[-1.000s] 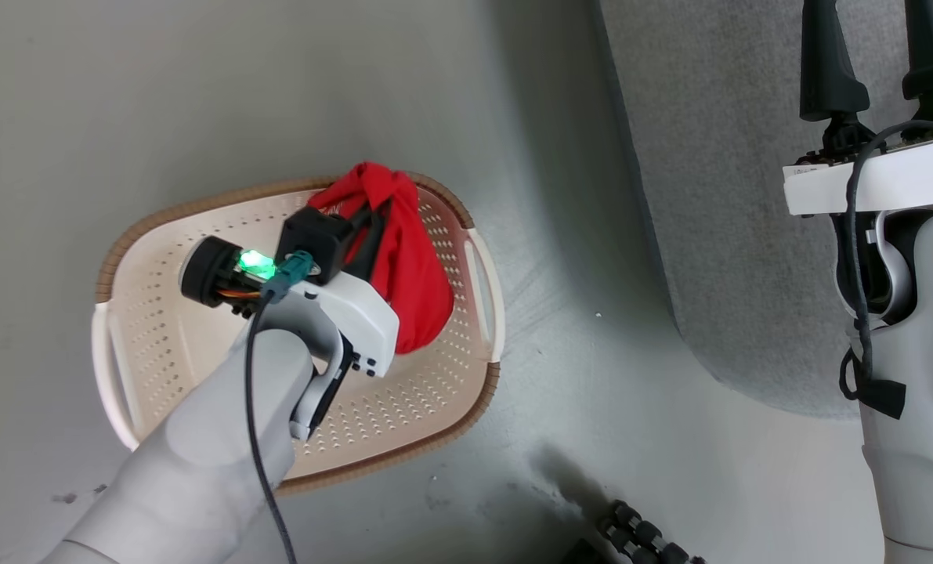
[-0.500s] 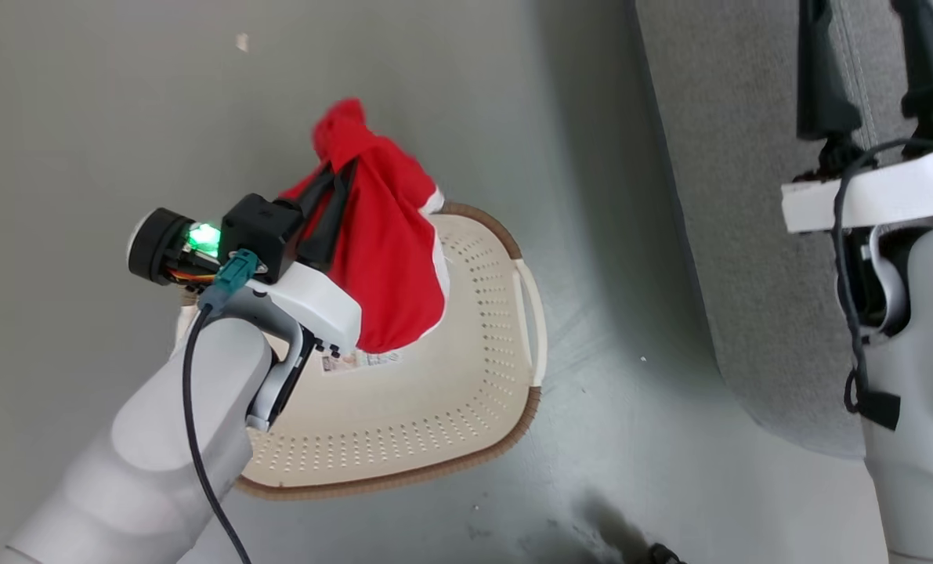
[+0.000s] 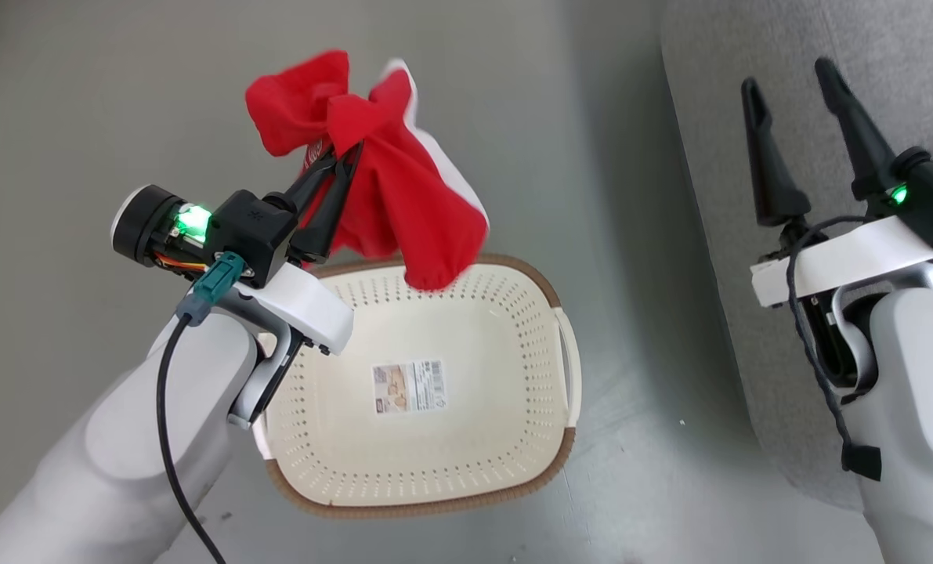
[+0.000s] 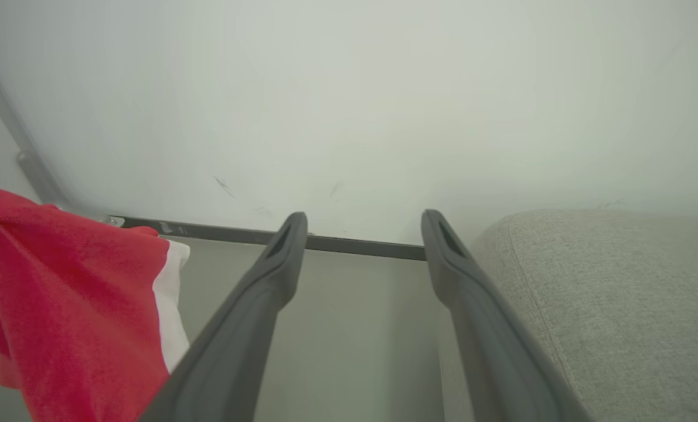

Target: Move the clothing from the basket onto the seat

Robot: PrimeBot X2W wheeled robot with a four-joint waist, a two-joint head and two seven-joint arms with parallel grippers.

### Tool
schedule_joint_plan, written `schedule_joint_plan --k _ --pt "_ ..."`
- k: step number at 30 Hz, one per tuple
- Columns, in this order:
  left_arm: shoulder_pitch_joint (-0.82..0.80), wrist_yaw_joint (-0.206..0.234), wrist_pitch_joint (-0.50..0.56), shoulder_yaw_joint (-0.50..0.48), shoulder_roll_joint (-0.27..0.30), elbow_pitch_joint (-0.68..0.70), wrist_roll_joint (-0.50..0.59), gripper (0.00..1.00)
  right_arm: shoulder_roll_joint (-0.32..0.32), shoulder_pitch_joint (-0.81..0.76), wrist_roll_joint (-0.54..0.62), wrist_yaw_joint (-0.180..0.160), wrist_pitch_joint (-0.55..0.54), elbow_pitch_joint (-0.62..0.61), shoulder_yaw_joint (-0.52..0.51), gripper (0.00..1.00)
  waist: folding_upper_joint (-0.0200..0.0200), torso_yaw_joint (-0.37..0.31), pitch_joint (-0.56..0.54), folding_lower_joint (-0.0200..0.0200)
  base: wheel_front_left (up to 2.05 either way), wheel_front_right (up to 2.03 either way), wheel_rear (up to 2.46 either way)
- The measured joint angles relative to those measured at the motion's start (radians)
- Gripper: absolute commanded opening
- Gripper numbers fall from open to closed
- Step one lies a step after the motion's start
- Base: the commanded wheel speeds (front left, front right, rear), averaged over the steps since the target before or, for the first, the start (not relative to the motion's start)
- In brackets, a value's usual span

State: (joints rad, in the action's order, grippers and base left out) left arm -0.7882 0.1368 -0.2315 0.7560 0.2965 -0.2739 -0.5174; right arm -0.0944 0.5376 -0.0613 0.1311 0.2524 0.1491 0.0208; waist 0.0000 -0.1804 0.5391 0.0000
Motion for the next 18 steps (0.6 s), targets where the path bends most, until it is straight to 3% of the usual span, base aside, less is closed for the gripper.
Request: schedule_joint_plan --k 8,18 --pt "-0.023 -0.021 0.019 0.003 0.019 0.05 0.001 0.0 -0.03 -0.042 -0.002 0.0 0.0 0.037 0.123 1.0 0.0 0.035 -0.091 0.0 0.0 0.0 0.0" --pt "-0.07 -0.043 0.068 0.012 -0.007 0.093 -0.002 0.0 -0.048 -0.069 -0.06 0.0 0.0 0.07 0.265 1.0 0.0 0.07 -0.204 0.0 0.0 0.0 0.0"
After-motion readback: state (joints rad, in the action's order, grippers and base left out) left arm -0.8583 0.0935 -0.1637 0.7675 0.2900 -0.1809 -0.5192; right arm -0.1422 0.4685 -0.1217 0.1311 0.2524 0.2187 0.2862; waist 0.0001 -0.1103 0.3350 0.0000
